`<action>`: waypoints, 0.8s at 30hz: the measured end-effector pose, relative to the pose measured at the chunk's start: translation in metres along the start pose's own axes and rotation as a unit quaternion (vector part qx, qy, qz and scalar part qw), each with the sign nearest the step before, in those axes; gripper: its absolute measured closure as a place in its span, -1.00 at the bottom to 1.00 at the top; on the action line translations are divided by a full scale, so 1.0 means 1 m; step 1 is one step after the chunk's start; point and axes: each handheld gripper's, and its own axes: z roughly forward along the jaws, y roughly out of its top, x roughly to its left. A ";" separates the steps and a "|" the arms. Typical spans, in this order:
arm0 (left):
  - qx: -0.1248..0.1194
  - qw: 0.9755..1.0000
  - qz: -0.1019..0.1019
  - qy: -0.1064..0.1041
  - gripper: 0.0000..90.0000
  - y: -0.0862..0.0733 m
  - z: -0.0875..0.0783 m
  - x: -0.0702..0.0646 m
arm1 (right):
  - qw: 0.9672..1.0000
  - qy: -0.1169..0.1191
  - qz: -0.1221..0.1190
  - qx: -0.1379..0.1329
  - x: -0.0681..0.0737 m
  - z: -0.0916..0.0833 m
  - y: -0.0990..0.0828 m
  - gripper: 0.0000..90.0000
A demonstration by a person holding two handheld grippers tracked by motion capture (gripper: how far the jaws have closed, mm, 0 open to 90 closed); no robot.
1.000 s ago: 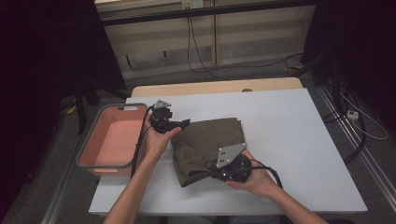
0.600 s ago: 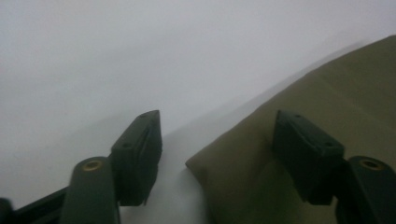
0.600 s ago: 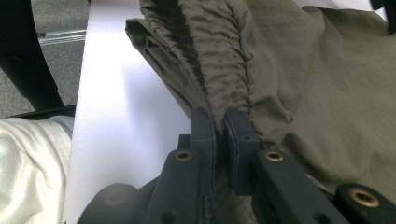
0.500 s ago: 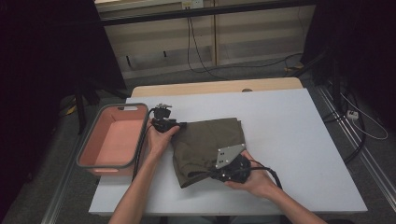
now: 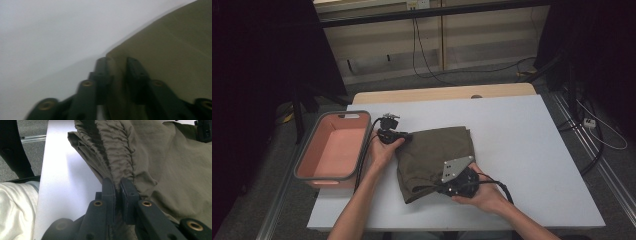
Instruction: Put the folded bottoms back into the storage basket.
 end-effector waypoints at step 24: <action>-0.080 0.997 0.015 -0.004 0.92 0.013 -0.027 -0.014 | 0.999 -0.002 0.005 -0.043 -0.003 -0.012 0.005 0.86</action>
